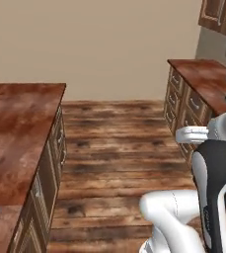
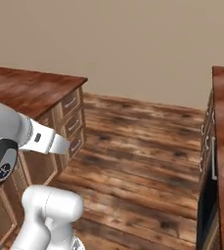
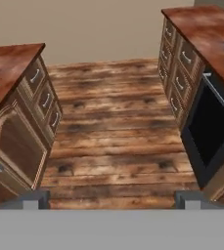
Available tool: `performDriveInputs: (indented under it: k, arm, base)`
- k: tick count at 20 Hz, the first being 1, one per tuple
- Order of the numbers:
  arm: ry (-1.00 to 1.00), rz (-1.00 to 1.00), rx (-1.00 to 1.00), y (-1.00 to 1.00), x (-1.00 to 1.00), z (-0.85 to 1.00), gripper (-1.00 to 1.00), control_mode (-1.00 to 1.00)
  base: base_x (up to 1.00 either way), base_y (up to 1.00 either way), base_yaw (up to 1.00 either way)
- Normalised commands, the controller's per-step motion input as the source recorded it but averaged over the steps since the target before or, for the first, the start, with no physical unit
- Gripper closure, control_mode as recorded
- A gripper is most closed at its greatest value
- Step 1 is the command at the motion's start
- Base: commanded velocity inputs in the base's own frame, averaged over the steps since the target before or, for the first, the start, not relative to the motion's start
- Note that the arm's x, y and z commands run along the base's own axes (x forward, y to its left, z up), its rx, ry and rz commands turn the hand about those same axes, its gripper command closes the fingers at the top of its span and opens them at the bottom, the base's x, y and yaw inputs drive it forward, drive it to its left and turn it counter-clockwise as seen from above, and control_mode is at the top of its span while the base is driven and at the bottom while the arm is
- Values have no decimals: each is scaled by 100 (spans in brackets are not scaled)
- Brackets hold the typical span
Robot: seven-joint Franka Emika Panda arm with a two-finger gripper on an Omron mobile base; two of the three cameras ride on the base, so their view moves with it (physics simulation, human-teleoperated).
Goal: Clear the mugs and bowl far away from the sink.
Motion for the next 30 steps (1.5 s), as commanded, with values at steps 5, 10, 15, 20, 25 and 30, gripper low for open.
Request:
performDriveInputs:
  k: [5,10,15,20,25,30]
  arm:
    - [0,0,0,0,0,0,-100,100]
    - [0,0,0,0,0,0,-100,100]
    - [0,0,0,0,0,0,-100,100]
    - [0,0,0,0,0,0,-100,100]
    - [0,0,0,0,0,0,-100,100]
    - [0,0,0,0,0,0,-100,100]
  base:
    - [0,0,100]
    - [0,0,100]
    - [0,0,100]
    - [0,0,100]
    - [-22,0,91]
    - [-4,72,28]
